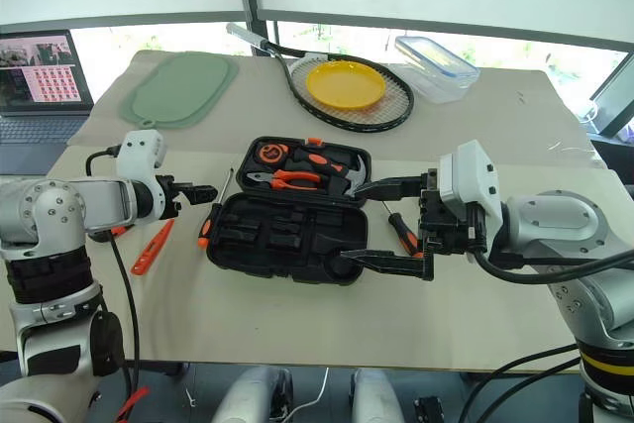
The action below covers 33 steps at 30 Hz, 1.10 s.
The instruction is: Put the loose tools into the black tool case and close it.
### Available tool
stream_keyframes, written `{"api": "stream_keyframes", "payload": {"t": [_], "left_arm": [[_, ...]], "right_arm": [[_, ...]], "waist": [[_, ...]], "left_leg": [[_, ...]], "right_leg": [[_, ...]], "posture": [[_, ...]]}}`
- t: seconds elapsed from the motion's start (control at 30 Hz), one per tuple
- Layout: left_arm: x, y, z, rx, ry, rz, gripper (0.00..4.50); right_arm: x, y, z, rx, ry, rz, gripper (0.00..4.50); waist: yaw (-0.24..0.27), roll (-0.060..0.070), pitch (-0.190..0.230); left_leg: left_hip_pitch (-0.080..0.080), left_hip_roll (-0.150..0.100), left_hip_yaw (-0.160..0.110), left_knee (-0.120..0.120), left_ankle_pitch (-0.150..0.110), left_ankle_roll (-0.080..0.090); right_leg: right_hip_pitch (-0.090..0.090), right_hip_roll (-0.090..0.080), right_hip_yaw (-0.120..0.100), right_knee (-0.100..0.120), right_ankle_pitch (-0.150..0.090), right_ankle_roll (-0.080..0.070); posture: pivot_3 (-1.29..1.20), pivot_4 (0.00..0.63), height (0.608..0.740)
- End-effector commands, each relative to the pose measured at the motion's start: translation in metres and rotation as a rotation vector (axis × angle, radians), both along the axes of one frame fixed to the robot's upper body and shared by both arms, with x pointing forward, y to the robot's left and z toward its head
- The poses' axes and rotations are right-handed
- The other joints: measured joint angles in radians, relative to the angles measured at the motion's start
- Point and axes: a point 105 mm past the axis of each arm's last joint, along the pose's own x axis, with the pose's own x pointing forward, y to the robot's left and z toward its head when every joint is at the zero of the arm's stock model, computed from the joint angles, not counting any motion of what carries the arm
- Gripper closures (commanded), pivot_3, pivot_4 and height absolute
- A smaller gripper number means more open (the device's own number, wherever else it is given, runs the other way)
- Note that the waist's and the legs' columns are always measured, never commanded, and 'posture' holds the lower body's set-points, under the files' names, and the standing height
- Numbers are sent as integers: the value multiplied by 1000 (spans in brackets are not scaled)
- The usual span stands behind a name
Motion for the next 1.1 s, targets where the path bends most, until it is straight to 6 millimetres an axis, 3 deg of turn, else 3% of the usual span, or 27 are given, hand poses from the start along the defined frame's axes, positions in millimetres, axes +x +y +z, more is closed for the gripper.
{"api": "stream_keyframes", "payload": {"t": [0.03, 0.2, 0.37, 0.63, 0.73, 0.87, 1.1], "left_arm": [[1, -2, -3, 1, 10, 8, 79], [0, -15, -18, -52, 45, -17, 79], [3, -27, -16, -88, 58, -78, 79], [6, -17, -19, -39, 141, -92, 79], [15, -18, 6, -129, 69, -96, 79], [17, -20, 22, -161, 33, -125, 79], [8, 4, 5, -30, 128, -87, 79]], "right_arm": [[-2, 2, 9, 7, -18, 26, 0], [-2, 3, 10, -1, -10, 42, 0], [-7, 9, 7, 19, -5, 42, 0], [-17, 11, -6, 64, -5, -29, 0], [-20, 11, -9, 81, 1, -57, 0], [-22, 13, -13, 85, 8, -62, 0], [-20, 14, -12, 93, 3, -66, 0]], "waist": [[1, 0, 0], [2, 0, 0], [2, -1, 0], [2, -1, 1], [4, -2, 1], [2, -2, 1], [-5, -2, 1]], "left_leg": [[0, 0, 0, 0, 0, 0], [0, 0, 0, 0, 0, 0], [0, 0, 0, 0, 0, 0], [-1, 0, 0, 0, 0, 0], [-1, 0, 0, 0, 0, 0], [-1, 0, 0, 1, 0, 0], [-1, 0, 0, 0, 0, 0]], "right_leg": [[0, 0, 0, 0, 0, 0], [0, 0, 0, 0, 0, 0], [0, 0, 0, 0, 0, 0], [0, 0, 0, 0, 0, 0], [0, 0, -1, 0, 0, 0], [0, 0, -1, 0, 0, 0], [0, 2, -1, 0, 0, 0]], "posture": [[0, 150, 738], [0, 150, 738], [0, 150, 738], [0, 150, 738], [0, 150, 738], [0, 150, 738], [0, 150, 738]]}}
